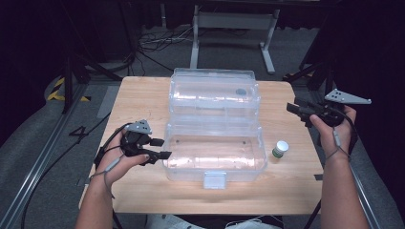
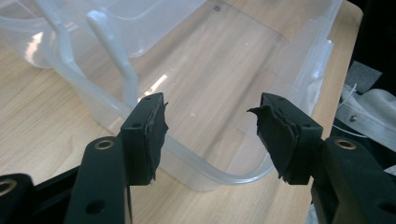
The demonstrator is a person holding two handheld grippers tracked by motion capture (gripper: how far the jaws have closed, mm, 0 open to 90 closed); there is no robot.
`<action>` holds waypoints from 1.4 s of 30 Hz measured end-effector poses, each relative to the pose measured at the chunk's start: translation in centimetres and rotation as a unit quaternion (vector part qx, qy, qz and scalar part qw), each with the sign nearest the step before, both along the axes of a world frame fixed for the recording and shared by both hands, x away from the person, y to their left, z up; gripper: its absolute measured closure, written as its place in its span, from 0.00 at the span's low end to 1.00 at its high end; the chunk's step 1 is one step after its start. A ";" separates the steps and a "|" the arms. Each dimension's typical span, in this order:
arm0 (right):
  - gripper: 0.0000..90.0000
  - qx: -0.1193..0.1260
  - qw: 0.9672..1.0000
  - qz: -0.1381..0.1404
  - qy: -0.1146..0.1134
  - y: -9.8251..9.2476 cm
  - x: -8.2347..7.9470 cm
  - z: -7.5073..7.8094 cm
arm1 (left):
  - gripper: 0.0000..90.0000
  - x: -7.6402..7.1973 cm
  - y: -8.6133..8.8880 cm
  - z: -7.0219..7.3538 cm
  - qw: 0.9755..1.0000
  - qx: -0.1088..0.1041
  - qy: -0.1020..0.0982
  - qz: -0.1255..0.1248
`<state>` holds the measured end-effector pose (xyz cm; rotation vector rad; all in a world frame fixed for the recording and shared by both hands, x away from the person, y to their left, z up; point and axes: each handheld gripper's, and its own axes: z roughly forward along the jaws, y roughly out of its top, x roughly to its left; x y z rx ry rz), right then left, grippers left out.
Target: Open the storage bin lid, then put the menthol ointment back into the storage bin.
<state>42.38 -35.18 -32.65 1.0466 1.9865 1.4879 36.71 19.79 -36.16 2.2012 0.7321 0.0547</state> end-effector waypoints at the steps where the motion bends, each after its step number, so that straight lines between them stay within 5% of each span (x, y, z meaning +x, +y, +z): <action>1: 0.58 -0.001 1.000 -0.001 0.001 -0.1 -0.2 0.0 | 0.47 0.1 0.1 0.1 1.000 0.001 -0.002 0.003; 6: 0.57 -0.028 1.000 -0.007 0.009 -0.5 -0.8 0.1 | 0.47 0.5 0.9 0.4 0.999 0.007 -0.002 0.045; 14: 0.56 -0.052 0.998 -0.012 0.019 -0.8 -1.4 0.5 | 0.47 0.7 1.7 0.4 0.998 0.007 -0.003 0.069; 35: 0.52 -0.084 0.994 -0.005 0.071 -1.0 -1.1 -0.1 | 0.46 0.7 2.4 0.3 0.996 0.010 -0.002 0.088; 42: 0.51 -0.105 0.990 0.003 0.097 -0.7 -0.8 -0.6 | 0.45 0.8 2.7 0.1 0.996 0.011 0.000 0.092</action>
